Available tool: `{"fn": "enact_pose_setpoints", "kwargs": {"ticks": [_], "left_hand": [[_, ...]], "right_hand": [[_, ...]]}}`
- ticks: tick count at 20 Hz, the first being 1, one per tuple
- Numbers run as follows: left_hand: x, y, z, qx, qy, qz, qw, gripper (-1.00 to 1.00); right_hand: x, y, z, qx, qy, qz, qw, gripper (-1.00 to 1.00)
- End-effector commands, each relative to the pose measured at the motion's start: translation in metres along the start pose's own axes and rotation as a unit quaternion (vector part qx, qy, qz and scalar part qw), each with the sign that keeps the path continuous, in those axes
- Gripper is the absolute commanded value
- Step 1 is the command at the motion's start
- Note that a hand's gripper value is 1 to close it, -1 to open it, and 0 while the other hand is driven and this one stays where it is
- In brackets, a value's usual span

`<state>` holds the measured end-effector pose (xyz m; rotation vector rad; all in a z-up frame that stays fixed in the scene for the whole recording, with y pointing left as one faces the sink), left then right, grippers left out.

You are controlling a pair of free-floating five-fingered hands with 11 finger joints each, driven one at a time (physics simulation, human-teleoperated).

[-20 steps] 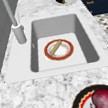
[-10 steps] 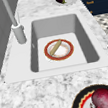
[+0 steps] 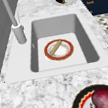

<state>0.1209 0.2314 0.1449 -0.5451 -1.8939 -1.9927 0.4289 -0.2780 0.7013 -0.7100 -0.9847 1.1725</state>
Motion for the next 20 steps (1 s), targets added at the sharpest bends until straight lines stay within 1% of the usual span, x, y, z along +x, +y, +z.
{"fn": "enact_pose_setpoints", "kwargs": {"ticks": [1,9,20], "left_hand": [[0.000,0.000,0.000,0.000,0.000,0.000,1.0000,0.00],[0.000,0.000,0.000,0.000,0.000,0.000,1.0000,0.00],[0.000,0.000,0.000,0.000,0.000,0.000,1.0000,0.00]], "right_hand": [[-0.020,0.027,0.020,0.013,0.003,-0.001,0.9999,-1.00],[-0.064,0.096,0.053,-0.001,-0.001,-0.001,1.0000,-1.00],[-0.129,0.193,0.102,0.001,0.000,-0.001,1.0000,-1.00]]}}
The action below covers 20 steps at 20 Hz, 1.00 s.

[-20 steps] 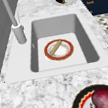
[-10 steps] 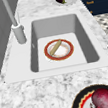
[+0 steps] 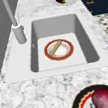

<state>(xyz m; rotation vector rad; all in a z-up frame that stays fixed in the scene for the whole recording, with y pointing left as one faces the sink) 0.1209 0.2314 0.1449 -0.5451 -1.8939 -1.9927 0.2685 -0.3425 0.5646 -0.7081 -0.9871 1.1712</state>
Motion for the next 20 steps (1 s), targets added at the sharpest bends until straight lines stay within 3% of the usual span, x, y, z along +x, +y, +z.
{"fn": "enact_pose_setpoints", "kwargs": {"ticks": [1,8,13,20], "left_hand": [[0.000,0.000,0.000,0.000,0.000,0.000,1.0000,0.00],[0.000,0.000,0.000,0.000,0.000,0.000,1.0000,0.00],[0.000,0.000,0.000,0.000,0.000,0.000,1.0000,0.00],[0.000,0.000,0.000,0.000,0.000,0.000,1.0000,0.00]], "right_hand": [[-0.026,0.032,0.017,0.001,0.000,0.000,1.0000,-1.00],[-0.078,0.085,0.041,0.008,-0.001,-0.003,1.0000,-1.00],[-0.124,0.115,0.032,0.037,-0.010,-0.013,0.9992,-1.00],[-0.170,0.162,0.016,0.056,-0.019,0.006,0.9982,-1.00]]}}
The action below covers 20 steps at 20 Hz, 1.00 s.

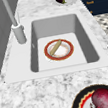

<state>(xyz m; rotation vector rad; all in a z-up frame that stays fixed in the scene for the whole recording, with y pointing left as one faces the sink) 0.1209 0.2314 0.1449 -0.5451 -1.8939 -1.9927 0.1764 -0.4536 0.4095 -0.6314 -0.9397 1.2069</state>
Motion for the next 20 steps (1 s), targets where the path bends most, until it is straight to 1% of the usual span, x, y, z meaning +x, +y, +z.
{"fn": "enact_pose_setpoints", "kwargs": {"ticks": [1,3,4,5,6,7,10,13,14,16,17,18,20], "left_hand": [[0.000,0.000,0.000,0.000,0.000,0.000,1.0000,0.00],[0.000,0.000,0.000,0.000,0.000,0.000,1.0000,0.00],[0.000,0.000,0.000,0.000,0.000,0.000,1.0000,0.00],[0.000,0.000,0.000,0.000,0.000,0.000,1.0000,0.00],[0.000,0.000,0.000,0.000,0.000,0.000,1.0000,0.00],[0.000,0.000,0.000,0.000,0.000,0.000,1.0000,0.00],[0.000,0.000,0.000,0.000,0.000,0.000,1.0000,0.00],[0.000,0.000,0.000,0.000,0.000,0.000,1.0000,0.00],[0.000,0.000,0.000,0.000,0.000,0.000,1.0000,0.00],[0.000,0.000,0.000,0.000,0.000,0.000,1.0000,0.00],[0.000,0.000,0.000,0.000,0.000,0.000,1.0000,0.00],[0.000,0.000,0.000,0.000,0.000,0.000,1.0000,0.00],[0.000,0.000,0.000,0.000,0.000,0.000,1.0000,0.00]], "right_hand": [[-0.019,0.025,-0.010,0.010,-0.016,0.016,0.9997,-1.00],[-0.027,0.039,-0.016,0.011,-0.015,0.020,0.9996,-1.00],[-0.034,0.046,-0.019,0.006,-0.013,0.012,0.9998,-1.00],[-0.040,0.053,-0.021,0.003,-0.012,0.012,0.9999,-1.00],[-0.041,0.059,-0.026,0.006,-0.014,0.013,0.9998,-1.00],[-0.043,0.065,-0.032,0.007,-0.013,0.021,0.9997,-1.00],[-0.051,0.086,-0.044,0.009,-0.017,0.022,0.9996,-1.00],[-0.058,0.100,-0.069,0.013,-0.023,0.031,0.9992,-1.00],[-0.064,0.103,-0.078,0.016,-0.024,0.029,0.9991,-1.00],[-0.066,0.112,-0.094,0.020,-0.028,0.041,0.9985,-1.00],[-0.069,0.117,-0.102,0.023,-0.030,0.040,0.9985,-1.00],[-0.077,0.121,-0.111,0.026,-0.029,0.034,0.9987,-1.00],[-0.091,0.131,-0.118,0.026,-0.028,0.033,0.9987,-1.00]]}}
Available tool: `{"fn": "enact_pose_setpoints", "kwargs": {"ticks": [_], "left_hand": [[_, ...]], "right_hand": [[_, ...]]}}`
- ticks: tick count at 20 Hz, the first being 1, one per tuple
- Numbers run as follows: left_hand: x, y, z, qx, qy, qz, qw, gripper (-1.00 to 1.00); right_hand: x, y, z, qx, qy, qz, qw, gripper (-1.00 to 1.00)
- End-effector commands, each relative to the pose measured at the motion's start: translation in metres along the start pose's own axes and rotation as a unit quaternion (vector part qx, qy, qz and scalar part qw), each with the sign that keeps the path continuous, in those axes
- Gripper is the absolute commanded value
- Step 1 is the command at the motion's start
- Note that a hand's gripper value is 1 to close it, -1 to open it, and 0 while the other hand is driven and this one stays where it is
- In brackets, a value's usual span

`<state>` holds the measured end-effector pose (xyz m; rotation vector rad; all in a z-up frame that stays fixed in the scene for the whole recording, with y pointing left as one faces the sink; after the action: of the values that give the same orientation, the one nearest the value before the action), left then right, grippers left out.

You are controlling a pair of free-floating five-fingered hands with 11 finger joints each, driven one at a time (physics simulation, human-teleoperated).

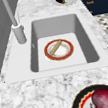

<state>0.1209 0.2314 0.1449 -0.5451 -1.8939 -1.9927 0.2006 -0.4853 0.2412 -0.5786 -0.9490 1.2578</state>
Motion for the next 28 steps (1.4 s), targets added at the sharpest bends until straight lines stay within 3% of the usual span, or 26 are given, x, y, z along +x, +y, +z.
{"fn": "enact_pose_setpoints", "kwargs": {"ticks": [1,8,11,15,16,17,20,28], "left_hand": [[0.000,0.000,0.000,0.000,0.000,0.000,1.0000,0.00],[0.000,0.000,0.000,0.000,0.000,0.000,1.0000,0.00],[0.000,0.000,0.000,0.000,0.000,0.000,1.0000,0.00],[0.000,0.000,0.000,0.000,0.000,0.000,1.0000,0.00],[0.000,0.000,0.000,0.000,0.000,0.000,1.0000,0.00],[0.000,0.000,0.000,0.000,0.000,0.000,1.0000,0.00],[0.000,0.000,0.000,0.000,0.000,0.000,1.0000,0.00],[0.000,0.000,0.000,0.000,0.000,0.000,1.0000,0.00]], "right_hand": [[-0.023,0.012,-0.021,0.005,-0.004,0.027,0.9996,-1.00],[-0.061,0.023,-0.044,0.000,0.004,0.036,0.9994,-1.00],[-0.058,0.020,-0.057,-0.007,0.014,0.070,0.9974,-1.00],[-0.065,0.024,-0.068,0.005,0.044,0.119,0.9919,-1.00],[-0.062,0.027,-0.075,0.013,0.047,0.115,0.9922,-1.00],[-0.065,0.020,-0.066,0.004,0.044,0.077,0.9961,-1.00],[-0.066,0.026,-0.070,-0.009,0.046,0.084,0.9954,-1.00],[-0.066,0.031,-0.114,-0.001,0.047,0.100,0.9938,-1.00]]}}
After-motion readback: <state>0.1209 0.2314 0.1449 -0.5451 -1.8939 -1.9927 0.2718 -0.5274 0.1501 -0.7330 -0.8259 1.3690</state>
